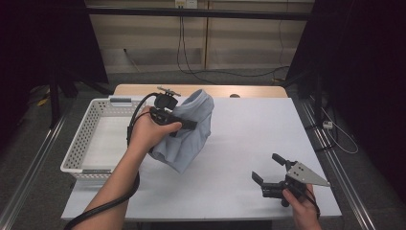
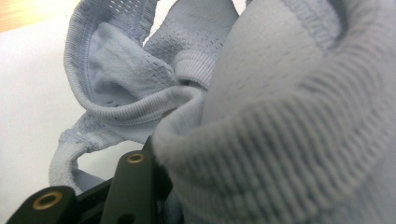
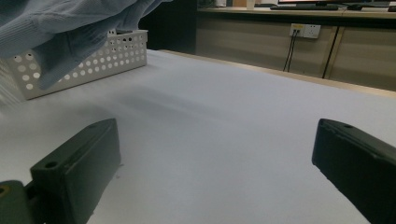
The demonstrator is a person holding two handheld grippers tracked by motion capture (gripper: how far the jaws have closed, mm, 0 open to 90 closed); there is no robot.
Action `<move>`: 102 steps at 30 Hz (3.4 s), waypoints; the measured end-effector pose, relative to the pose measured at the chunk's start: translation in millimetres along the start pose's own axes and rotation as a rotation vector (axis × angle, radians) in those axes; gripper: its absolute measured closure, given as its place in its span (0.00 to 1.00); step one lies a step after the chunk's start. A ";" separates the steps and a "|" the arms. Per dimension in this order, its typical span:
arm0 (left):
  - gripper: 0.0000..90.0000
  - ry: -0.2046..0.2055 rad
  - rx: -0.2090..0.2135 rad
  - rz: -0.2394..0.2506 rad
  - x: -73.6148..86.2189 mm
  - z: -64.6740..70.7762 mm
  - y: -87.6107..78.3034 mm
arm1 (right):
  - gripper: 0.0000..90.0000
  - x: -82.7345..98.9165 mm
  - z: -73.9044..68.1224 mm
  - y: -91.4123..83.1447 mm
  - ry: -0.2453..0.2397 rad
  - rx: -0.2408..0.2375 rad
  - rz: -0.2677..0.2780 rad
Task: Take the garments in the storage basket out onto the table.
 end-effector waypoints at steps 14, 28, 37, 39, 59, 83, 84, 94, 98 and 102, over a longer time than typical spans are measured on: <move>0.60 0.008 0.031 0.008 7.3 7.1 19.1 | 0.01 0.6 0.0 2.1 0.000 -0.005 -0.008; 0.58 0.016 0.031 0.009 18.9 10.5 36.3 | 0.01 1.0 0.3 2.1 0.001 -0.013 -0.011; 0.57 0.027 0.033 0.015 21.1 13.5 44.6 | 0.01 1.2 0.1 1.8 0.001 -0.015 -0.012; 0.57 0.027 0.033 0.018 20.8 14.4 45.7 | 0.01 1.2 -0.1 2.1 -0.005 -0.014 -0.015; 0.54 0.050 0.030 0.020 22.1 14.6 50.7 | 0.01 1.7 0.6 4.0 0.001 -0.018 -0.017; 0.48 0.040 0.013 0.048 24.0 9.7 50.1 | 0.01 1.8 -1.2 5.2 -0.002 -0.024 -0.024; 0.46 0.046 0.012 0.046 24.0 9.8 50.5 | 0.01 1.8 -1.3 5.4 -0.002 -0.024 -0.026; 0.39 0.082 -0.009 0.044 23.0 10.6 51.2 | 0.01 2.1 -0.6 7.1 0.006 -0.029 -0.031; 0.38 0.096 -0.022 0.053 21.7 11.6 50.8 | 0.01 1.7 -0.9 8.3 0.006 -0.030 -0.032; 0.40 0.094 -0.013 0.050 21.3 11.4 52.8 | 0.01 2.1 -0.6 9.3 0.009 -0.031 -0.035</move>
Point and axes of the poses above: each handheld gripper's, and its own axes: y roughly forward along the jaws, x roughly out of its underside, z roughly to its right, the point moved 1 cm from there along y, roughly forward along the jaws, and after that the axes turned 5 degrees about -x, right-handed, at the moved point
